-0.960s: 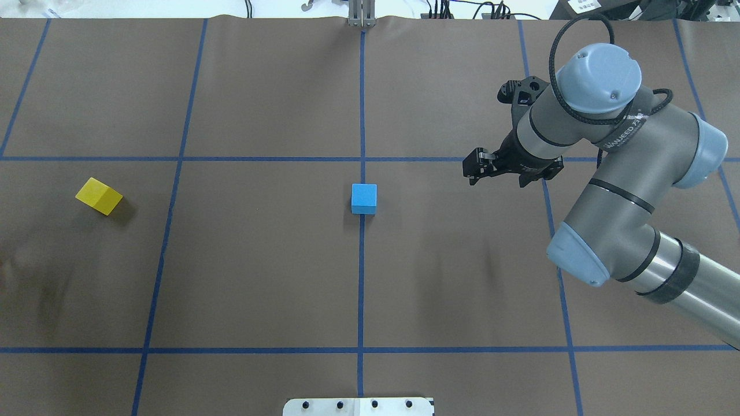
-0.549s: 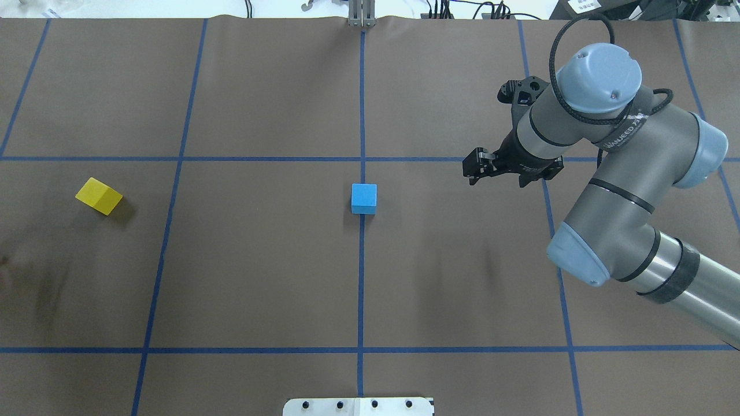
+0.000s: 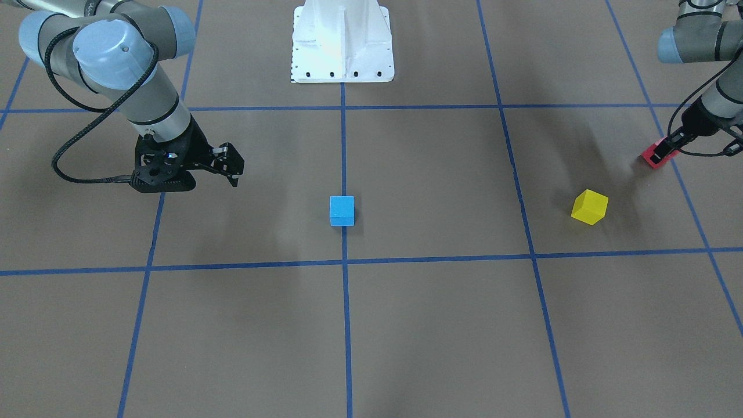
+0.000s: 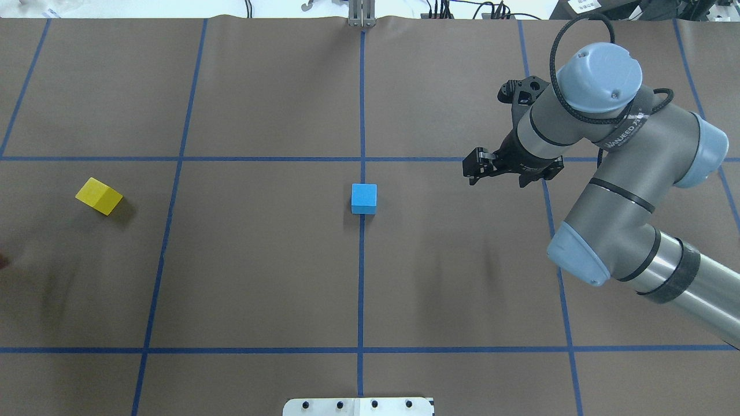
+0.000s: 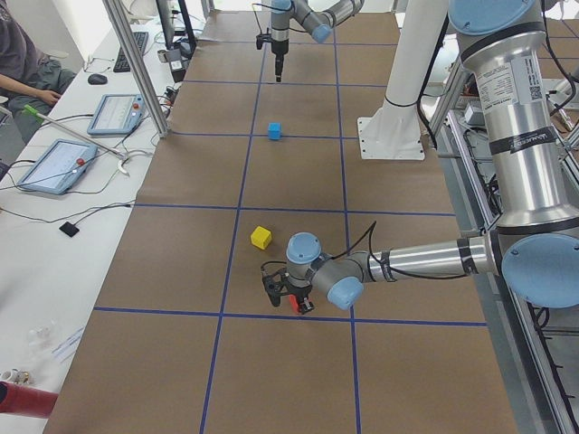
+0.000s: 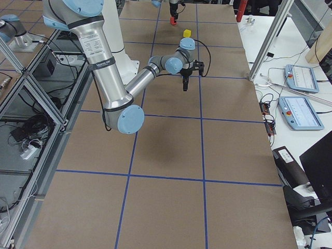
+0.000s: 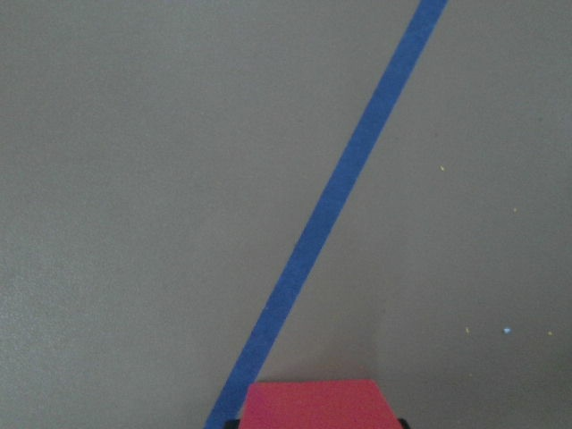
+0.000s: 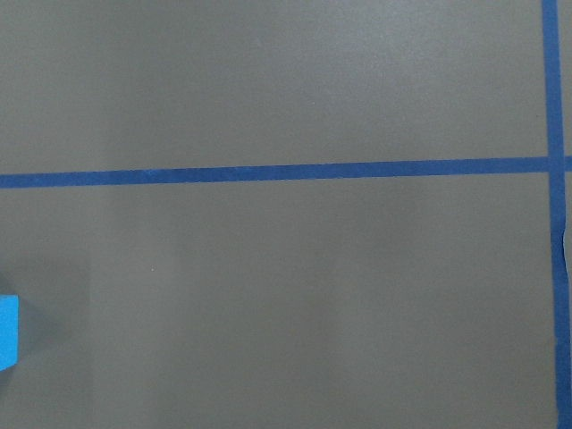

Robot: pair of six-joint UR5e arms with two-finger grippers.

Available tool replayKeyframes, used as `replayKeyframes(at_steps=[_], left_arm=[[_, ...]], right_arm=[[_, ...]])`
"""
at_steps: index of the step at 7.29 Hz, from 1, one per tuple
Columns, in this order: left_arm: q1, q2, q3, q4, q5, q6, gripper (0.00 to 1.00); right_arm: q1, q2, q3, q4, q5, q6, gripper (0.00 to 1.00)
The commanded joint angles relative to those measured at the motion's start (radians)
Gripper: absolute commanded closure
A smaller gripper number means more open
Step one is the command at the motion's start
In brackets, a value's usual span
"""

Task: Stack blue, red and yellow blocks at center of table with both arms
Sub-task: 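Carry the red cube with the left gripper over the blue cube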

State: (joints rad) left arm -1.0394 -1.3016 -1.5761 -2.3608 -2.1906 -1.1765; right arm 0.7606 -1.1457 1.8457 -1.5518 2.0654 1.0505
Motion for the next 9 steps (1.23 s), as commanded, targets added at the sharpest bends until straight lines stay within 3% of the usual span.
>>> replayKeyframes(at_steps=[1,3,5,6,8,9], left_arm=[[-0.001,-0.031,-0.213,0.081,-0.049,0.0,1.0],[0.062,-0.306,-0.384,0.496,-0.048,0.015,1.0],[0.21,-0.529,-0.375,0.658,-0.022,0.023,1.0],[0.269,-0.674,-0.307,0.71,0.012,0.035,1.0],[0.314,-0.993,-0.028,0.741,0.06,0.093,1.0],[0.321,-1.098,0.091,0.739,0.099,0.095,1.0]], right_arm=[[0.017,0.0,0.004,0.001,0.008,-0.001,0.0],[0.023,-0.012,0.006,0.001,0.009,-0.007,0.0],[0.048,-0.038,0.013,0.01,0.009,-0.015,0.0],[0.064,-0.052,0.013,0.015,0.009,-0.029,0.0],[0.098,-0.1,0.012,0.016,0.007,-0.079,0.0],[0.118,-0.147,0.03,0.018,0.004,-0.096,0.0]])
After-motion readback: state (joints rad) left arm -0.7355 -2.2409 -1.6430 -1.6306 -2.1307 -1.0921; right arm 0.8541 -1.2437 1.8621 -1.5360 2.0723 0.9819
